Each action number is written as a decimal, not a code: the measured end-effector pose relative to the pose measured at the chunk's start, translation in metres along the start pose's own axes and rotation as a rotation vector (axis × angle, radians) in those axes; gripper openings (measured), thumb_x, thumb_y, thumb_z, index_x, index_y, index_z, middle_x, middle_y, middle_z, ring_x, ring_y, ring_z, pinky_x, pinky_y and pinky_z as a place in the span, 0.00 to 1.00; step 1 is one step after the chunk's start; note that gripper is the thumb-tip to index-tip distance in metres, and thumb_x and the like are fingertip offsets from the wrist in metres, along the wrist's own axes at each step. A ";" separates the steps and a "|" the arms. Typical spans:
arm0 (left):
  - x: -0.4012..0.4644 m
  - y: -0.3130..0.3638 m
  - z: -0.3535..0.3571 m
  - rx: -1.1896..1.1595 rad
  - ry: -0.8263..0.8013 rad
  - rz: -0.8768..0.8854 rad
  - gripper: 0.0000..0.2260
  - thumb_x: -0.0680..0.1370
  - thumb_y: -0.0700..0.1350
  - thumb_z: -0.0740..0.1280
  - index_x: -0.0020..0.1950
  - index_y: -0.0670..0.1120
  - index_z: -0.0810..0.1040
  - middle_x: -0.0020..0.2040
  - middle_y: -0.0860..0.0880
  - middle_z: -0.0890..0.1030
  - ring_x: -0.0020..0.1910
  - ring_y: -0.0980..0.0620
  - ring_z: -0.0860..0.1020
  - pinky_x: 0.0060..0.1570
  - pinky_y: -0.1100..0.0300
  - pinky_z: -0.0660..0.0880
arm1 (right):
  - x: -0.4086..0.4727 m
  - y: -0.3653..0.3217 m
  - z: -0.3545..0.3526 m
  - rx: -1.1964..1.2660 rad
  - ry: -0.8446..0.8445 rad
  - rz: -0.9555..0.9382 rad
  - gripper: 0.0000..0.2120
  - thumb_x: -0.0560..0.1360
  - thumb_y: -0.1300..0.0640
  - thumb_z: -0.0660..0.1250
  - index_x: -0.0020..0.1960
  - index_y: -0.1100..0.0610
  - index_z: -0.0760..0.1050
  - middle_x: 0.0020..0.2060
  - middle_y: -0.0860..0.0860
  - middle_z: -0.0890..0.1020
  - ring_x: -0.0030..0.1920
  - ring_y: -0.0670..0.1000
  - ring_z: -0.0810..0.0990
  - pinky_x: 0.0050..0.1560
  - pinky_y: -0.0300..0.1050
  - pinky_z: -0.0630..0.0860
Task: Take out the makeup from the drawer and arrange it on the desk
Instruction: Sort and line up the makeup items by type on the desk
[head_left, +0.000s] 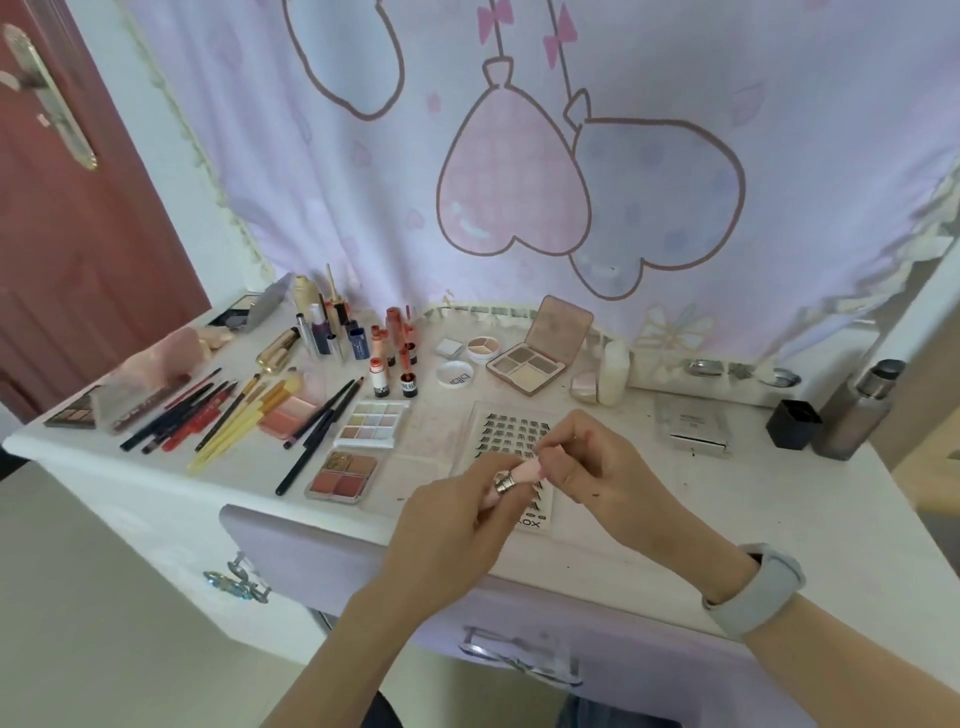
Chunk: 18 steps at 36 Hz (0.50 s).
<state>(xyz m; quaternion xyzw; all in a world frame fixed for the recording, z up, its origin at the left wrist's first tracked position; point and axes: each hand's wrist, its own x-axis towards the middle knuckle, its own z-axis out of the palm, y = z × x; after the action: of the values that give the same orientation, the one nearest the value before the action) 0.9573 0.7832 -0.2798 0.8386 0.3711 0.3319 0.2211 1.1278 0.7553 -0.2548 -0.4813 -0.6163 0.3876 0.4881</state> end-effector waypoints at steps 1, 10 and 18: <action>0.000 -0.004 -0.001 -0.006 0.003 -0.036 0.19 0.74 0.65 0.54 0.56 0.57 0.73 0.26 0.58 0.72 0.28 0.59 0.70 0.28 0.65 0.62 | 0.002 0.000 0.000 0.014 -0.008 0.010 0.05 0.77 0.67 0.61 0.44 0.60 0.71 0.27 0.44 0.75 0.27 0.42 0.67 0.31 0.33 0.65; -0.003 -0.043 -0.024 -0.457 0.094 -0.417 0.10 0.80 0.41 0.59 0.59 0.50 0.73 0.35 0.56 0.72 0.32 0.58 0.69 0.37 0.65 0.69 | 0.029 0.004 -0.024 0.507 0.230 0.297 0.07 0.76 0.66 0.60 0.42 0.58 0.68 0.27 0.54 0.78 0.26 0.50 0.73 0.27 0.40 0.69; 0.042 -0.048 -0.046 -0.626 0.160 -0.418 0.06 0.81 0.41 0.59 0.58 0.47 0.70 0.53 0.59 0.81 0.52 0.62 0.77 0.46 0.67 0.70 | 0.063 0.011 -0.020 0.462 0.127 0.307 0.11 0.80 0.63 0.56 0.58 0.57 0.73 0.38 0.51 0.80 0.41 0.49 0.79 0.39 0.40 0.76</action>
<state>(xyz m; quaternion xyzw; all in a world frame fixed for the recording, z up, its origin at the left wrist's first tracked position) 0.9221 0.8511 -0.2617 0.6081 0.4309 0.4415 0.4996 1.1455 0.8195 -0.2469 -0.4683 -0.3995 0.5563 0.5582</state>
